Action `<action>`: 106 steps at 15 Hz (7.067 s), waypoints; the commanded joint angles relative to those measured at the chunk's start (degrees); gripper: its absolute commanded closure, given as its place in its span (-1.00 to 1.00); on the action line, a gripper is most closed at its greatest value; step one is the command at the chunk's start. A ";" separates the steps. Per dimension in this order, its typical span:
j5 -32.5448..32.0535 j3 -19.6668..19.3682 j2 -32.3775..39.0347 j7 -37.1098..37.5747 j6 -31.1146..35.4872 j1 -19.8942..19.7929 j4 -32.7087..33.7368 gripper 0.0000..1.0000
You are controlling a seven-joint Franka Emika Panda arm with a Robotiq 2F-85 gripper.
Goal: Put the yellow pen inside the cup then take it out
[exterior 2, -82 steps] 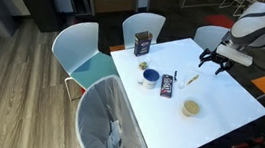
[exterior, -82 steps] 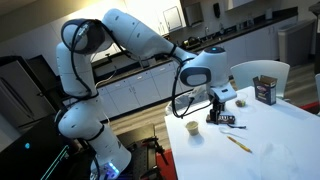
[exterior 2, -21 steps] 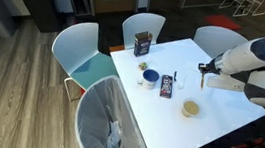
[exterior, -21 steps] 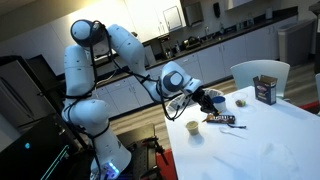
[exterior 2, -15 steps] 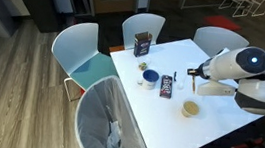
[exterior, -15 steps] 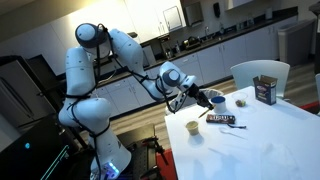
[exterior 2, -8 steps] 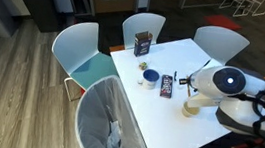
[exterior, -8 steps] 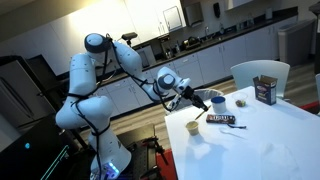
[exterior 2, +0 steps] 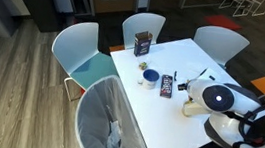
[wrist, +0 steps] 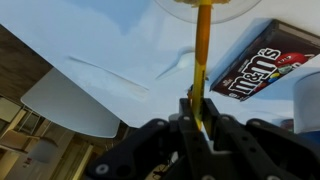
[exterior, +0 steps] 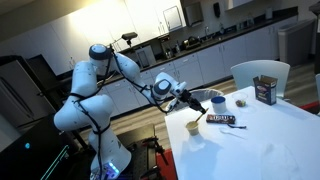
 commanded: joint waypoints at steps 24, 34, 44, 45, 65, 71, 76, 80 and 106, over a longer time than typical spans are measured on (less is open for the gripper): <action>12.67 1.55 9.85 -12.92 5.18 3.79 1.02 0.92; 15.70 6.82 5.06 -24.28 12.60 1.32 -0.04 0.92; 25.83 5.04 9.80 -27.16 11.76 5.62 -3.62 0.92; 26.80 5.01 10.71 -26.80 12.13 5.89 -3.68 0.92; 39.86 7.95 21.30 -23.91 22.33 6.60 3.87 0.92; 40.28 7.98 20.70 -24.60 22.20 7.46 2.37 0.92; 41.11 8.30 19.57 -25.15 22.12 6.72 -0.23 0.92; 41.04 8.49 20.12 -24.70 22.00 5.48 -0.77 0.92; 29.73 10.10 17.21 -15.00 21.96 -5.24 7.89 0.92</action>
